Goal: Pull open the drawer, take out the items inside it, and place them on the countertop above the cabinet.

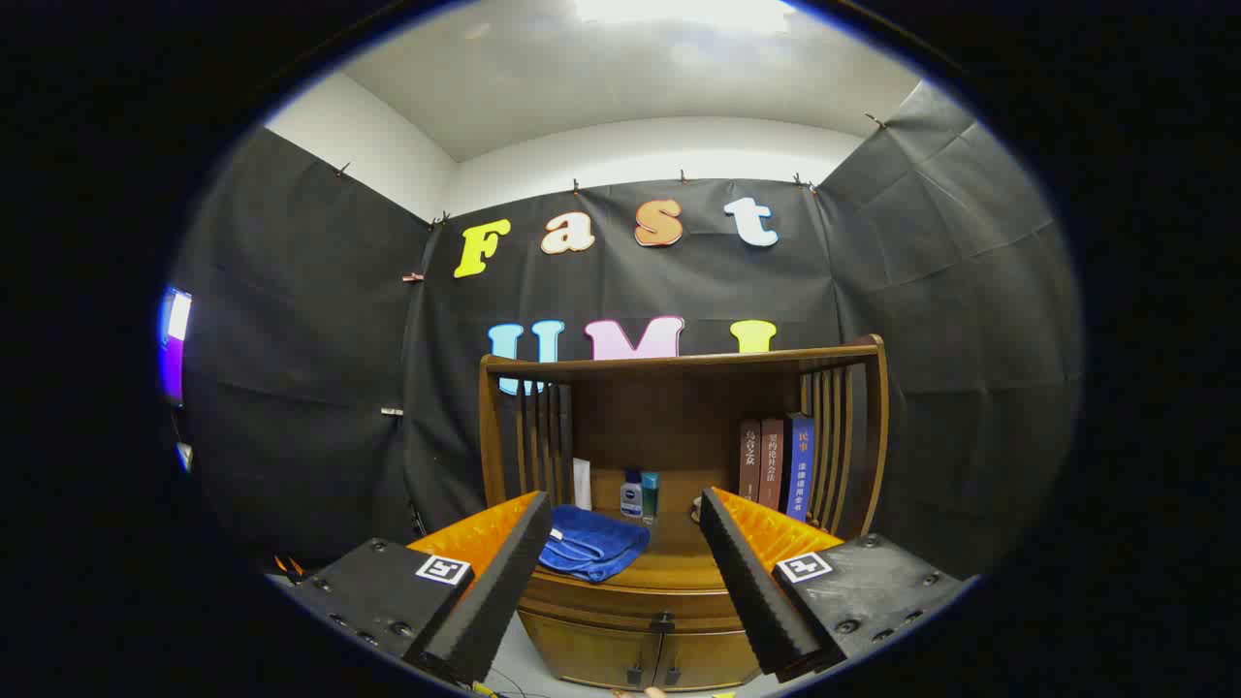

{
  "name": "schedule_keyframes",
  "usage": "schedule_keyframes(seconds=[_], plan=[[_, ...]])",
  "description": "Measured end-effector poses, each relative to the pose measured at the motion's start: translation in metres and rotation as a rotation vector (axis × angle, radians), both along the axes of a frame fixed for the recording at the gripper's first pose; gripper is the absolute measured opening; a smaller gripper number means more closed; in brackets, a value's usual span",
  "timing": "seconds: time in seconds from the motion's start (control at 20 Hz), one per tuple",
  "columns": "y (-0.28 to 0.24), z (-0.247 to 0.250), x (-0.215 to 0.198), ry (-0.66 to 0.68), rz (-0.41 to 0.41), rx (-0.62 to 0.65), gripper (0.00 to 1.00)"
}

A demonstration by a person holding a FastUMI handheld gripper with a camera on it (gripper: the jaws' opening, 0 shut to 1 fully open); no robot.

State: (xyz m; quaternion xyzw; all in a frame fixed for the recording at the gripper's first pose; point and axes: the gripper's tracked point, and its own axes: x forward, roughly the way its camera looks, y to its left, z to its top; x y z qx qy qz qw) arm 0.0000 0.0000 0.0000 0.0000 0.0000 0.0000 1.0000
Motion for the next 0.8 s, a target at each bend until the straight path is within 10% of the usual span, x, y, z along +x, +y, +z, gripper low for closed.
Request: schedule_keyframes(seconds=[0.8], plan=[[-0.0042, -0.0095, 0.0070, 0.022, -0.004, 0.026, 0.99]])
